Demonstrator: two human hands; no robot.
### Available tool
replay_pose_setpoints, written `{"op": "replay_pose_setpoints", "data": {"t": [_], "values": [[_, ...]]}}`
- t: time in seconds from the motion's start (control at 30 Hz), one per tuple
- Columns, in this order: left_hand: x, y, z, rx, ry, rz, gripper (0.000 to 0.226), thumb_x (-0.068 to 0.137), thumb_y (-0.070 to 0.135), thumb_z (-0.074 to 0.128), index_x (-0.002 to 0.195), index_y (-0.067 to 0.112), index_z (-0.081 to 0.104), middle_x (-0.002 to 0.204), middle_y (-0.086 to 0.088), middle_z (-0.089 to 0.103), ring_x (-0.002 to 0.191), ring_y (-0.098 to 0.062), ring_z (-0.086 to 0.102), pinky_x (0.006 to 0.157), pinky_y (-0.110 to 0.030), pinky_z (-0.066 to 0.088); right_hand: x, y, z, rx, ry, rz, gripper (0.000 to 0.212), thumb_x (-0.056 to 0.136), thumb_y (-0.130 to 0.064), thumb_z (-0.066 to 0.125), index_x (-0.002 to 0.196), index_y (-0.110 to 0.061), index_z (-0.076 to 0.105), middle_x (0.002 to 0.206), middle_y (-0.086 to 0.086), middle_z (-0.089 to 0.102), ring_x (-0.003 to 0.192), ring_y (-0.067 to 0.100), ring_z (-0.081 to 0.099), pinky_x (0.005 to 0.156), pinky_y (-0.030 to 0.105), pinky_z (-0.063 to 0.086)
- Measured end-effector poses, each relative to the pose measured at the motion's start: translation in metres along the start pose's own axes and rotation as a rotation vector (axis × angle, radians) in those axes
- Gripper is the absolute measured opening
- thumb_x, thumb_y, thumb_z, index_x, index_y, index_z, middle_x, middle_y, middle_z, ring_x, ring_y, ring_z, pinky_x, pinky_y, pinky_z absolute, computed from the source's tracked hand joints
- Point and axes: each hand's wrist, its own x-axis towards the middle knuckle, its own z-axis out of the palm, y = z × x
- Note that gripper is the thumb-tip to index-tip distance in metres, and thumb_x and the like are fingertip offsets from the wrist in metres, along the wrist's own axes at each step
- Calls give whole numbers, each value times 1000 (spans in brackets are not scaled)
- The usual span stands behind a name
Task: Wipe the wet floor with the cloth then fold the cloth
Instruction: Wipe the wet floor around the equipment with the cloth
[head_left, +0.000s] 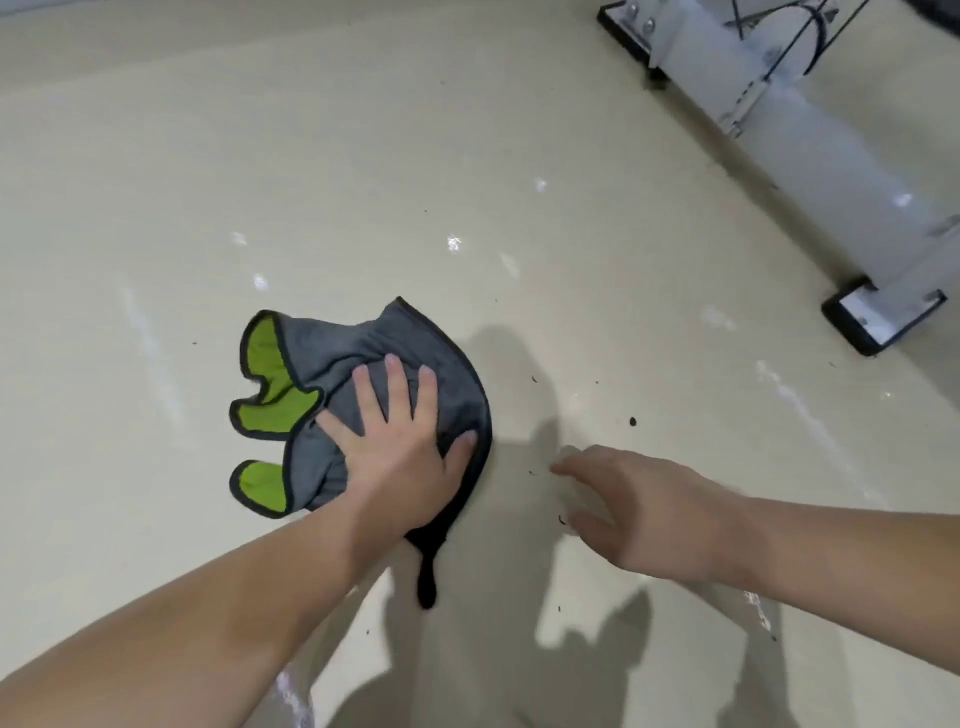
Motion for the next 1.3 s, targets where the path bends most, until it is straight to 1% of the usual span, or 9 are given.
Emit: {"op": "replay_pose_setpoints", "data": {"t": [0.23, 0.37, 0.43, 0.53, 0.7, 0.87, 1.03, 1.17, 1.3], "values": [[-25, 140, -12, 142, -464, 701, 89, 101, 67, 37, 164, 34, -15, 169, 1, -35, 150, -31, -41, 118, -71, -19, -67, 60, 40, 138, 149, 60, 80, 92, -37, 41, 161, -21, 5, 165, -12, 9, 148, 7, 29, 114, 23, 36], [-12, 126, -72, 195, -487, 838, 54, 105, 41, 49, 156, 24, 42, 169, -6, 26, 158, -29, 17, 128, -46, 19, -60, 72, 48, 1, 132, 42, 79, 97, -45, 33, 160, -14, -1, 167, 5, -11, 156, 18, -6, 126, 35, 15], [-5, 125, -109, 277, -485, 798, 30, 105, 35, 50, 127, 19, 61, 136, -1, 55, 130, -26, 52, 108, -42, 45, -33, 73, 53, -36, 180, -51, 80, 97, -48, 37, 161, -14, 5, 168, 10, -10, 156, 25, -11, 126, 44, 9], [1, 140, -137, 321, -536, 683, 7, 105, 29, 48, 99, 32, 52, 109, 3, 63, 103, -23, 62, 91, -43, 53, 9, 75, 63, -81, 169, -164, 81, 96, -65, 30, 162, -28, 1, 169, 1, -15, 151, 19, -30, 125, 46, -10], [15, 164, -127, 176, -441, 567, 27, 102, 30, 49, 126, 25, 59, 124, -1, 62, 115, -26, 61, 98, -42, 51, 34, 119, 61, -95, 252, -105, 91, 83, -90, 19, 159, -42, 7, 169, -6, -16, 150, 16, -30, 122, 51, -9], [2, 186, -107, 125, -478, 509, 44, 95, 40, 45, 133, 20, 56, 135, 2, 53, 121, -25, 60, 102, -38, 49, 33, 223, 30, -7, 472, 352, 100, 75, -97, 16, 159, -42, 18, 171, 1, 1, 156, 28, -1, 124, 54, 4], [-10, 173, -109, 244, -485, 552, 43, 105, 36, 44, 149, 32, 44, 160, 8, 35, 133, -21, 55, 106, -38, 47, 46, 231, 21, 172, 431, 779, 93, 84, -88, 11, 160, -36, -3, 169, 9, -13, 154, 32, -15, 123, 54, -7], [-28, 128, -132, 189, -461, 502, 47, 107, 36, 44, 153, 37, 39, 165, 15, 27, 142, -16, 48, 108, -34, 45, 67, 146, 45, 117, 517, 767, 83, 94, -70, 16, 162, -25, 1, 168, 21, -7, 152, 45, -10, 121, 61, 0], [-61, 53, -147, 126, -447, 360, 41, 106, 36, 46, 147, 36, 48, 165, 14, 30, 148, -10, 40, 113, -29, 40, 77, 27, 77, 51, 389, 434, 86, 94, -69, 19, 161, -22, -9, 167, 21, -15, 150, 46, -21, 120, 61, -11]]}}
